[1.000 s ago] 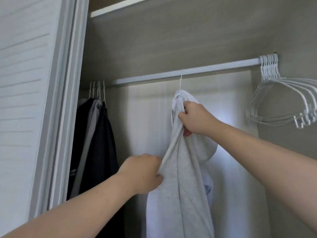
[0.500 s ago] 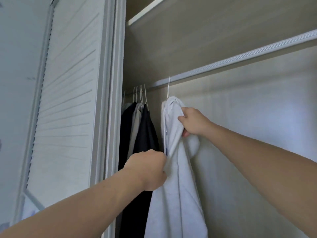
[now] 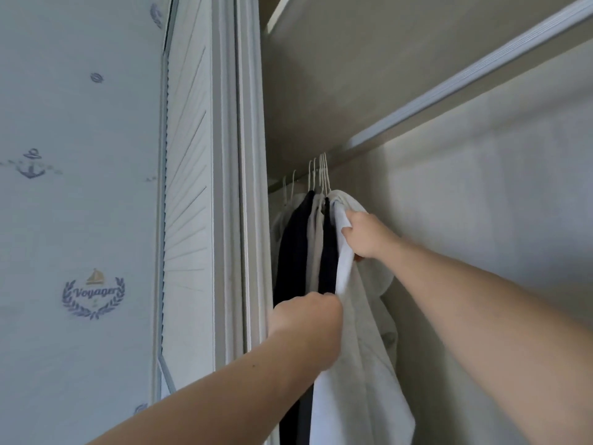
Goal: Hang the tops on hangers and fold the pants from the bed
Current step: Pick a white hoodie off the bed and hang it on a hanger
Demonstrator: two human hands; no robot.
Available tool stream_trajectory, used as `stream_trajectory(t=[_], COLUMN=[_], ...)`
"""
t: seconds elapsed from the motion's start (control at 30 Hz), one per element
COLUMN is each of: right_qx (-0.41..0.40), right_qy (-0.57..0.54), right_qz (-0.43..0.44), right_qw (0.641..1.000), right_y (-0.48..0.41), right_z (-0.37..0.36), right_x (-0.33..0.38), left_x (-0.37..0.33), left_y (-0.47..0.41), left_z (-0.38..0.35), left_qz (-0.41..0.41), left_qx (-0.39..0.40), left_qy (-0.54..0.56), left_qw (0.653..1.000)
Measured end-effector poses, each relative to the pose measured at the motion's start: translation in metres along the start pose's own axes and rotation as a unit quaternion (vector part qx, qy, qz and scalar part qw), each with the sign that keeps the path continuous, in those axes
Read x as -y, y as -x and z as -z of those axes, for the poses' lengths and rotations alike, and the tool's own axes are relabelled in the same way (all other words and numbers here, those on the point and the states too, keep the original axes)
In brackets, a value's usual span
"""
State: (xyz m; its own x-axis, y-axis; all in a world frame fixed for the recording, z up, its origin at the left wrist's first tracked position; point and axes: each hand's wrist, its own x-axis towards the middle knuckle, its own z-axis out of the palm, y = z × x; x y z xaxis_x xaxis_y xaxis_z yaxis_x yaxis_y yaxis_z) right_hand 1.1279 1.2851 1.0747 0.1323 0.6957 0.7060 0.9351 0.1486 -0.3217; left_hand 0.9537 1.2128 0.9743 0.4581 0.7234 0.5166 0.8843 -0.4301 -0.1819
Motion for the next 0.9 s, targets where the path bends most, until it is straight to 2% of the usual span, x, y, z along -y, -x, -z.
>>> stream_trajectory(t=[0.2, 0.4, 0.5, 0.6, 0.67, 0.77, 0.9], right_qx=[-0.016, -0.039, -0.069, -0.115, -0.123, -0.124, -0.090], right_qy=[-0.019, 0.010, 0.092, 0.174, 0.180, 0.179, 0.147], right_qz=[0.017, 0.056, 0.042, 0.045, 0.060, 0.074, 0.097], right_qw=[1.000, 0.998, 0.992, 0.977, 0.974, 0.973, 0.980], right_y=[0.001, 0.033, 0.058, 0.093, 0.117, 0.154, 0.208], right_z=[-0.010, -0.007, -0.003, 0.002, 0.006, 0.011, 0.005], right_x=[-0.024, -0.022, -0.010, 0.007, 0.020, 0.048, 0.096], left_x=[-0.002, -0.008, 0.001, 0.018, 0.033, 0.063, 0.108], left_y=[-0.002, 0.014, 0.033, 0.065, 0.091, 0.136, 0.209], left_z=[-0.011, -0.011, -0.004, 0.007, 0.017, 0.030, 0.048], left_qz=[0.004, 0.002, -0.042, -0.085, -0.108, -0.128, -0.106], left_qx=[0.002, 0.008, 0.013, -0.010, -0.043, -0.085, -0.111], left_qy=[-0.014, 0.072, 0.133, 0.144, 0.129, 0.051, -0.047], left_qw=[1.000, 0.997, 0.990, 0.986, 0.985, 0.987, 0.987])
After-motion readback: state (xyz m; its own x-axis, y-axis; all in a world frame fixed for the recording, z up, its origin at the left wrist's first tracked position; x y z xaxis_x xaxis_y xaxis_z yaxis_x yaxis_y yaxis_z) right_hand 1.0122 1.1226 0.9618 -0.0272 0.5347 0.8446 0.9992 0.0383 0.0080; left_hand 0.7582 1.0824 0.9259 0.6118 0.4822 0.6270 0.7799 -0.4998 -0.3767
